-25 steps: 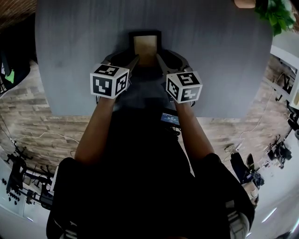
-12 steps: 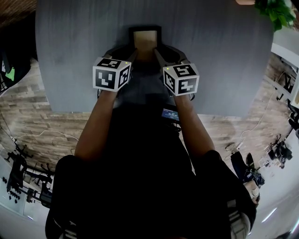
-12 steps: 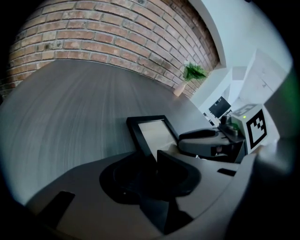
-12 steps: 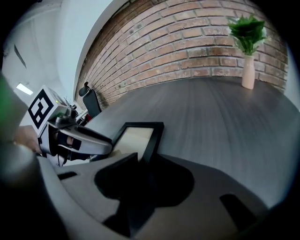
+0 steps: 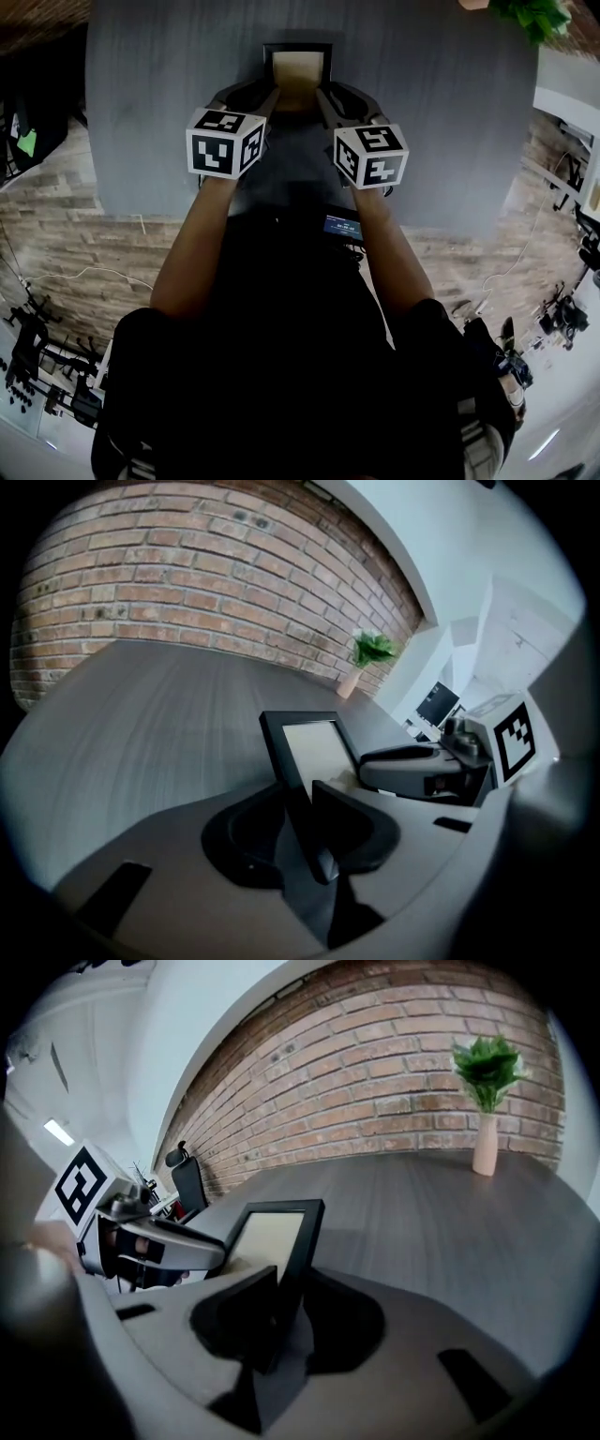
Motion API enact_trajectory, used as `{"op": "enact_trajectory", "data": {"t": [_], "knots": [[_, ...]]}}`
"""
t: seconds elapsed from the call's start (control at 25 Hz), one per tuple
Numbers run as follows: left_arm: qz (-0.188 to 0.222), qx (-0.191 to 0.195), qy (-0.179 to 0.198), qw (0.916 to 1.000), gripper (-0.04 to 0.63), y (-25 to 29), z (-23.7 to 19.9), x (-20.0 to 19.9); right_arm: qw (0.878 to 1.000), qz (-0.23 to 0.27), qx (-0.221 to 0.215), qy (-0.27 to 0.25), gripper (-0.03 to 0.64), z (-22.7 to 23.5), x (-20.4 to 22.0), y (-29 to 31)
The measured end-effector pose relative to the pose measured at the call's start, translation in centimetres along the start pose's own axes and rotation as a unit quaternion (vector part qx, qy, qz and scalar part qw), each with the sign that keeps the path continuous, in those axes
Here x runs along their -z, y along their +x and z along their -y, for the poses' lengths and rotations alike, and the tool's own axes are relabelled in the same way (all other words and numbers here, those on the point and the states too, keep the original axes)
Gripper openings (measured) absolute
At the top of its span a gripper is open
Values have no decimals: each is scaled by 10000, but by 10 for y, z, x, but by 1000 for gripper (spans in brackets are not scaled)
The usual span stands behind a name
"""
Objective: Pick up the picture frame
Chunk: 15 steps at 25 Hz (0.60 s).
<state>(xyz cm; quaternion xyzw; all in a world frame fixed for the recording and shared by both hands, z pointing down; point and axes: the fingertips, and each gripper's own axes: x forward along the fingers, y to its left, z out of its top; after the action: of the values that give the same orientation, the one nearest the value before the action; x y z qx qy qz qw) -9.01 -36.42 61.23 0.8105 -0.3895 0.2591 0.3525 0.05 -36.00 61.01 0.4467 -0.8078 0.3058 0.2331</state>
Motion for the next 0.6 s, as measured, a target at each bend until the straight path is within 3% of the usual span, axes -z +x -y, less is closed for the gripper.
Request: {"op": "enact_trajectory", "data": {"t": [0.32, 0.48, 0.6], "knots": [[935, -66, 657, 9934, 87, -56, 53, -55, 9930, 1122, 84, -373, 89, -13, -57, -79], [1576, -150, 944, 9829, 86, -100, 79, -90, 9846, 1667, 60, -521, 89, -31, -87, -119], [2104, -207, 1259, 9693, 86, -140, 97, -116, 9767, 2055, 60, -614, 89, -49, -106, -146]]}}
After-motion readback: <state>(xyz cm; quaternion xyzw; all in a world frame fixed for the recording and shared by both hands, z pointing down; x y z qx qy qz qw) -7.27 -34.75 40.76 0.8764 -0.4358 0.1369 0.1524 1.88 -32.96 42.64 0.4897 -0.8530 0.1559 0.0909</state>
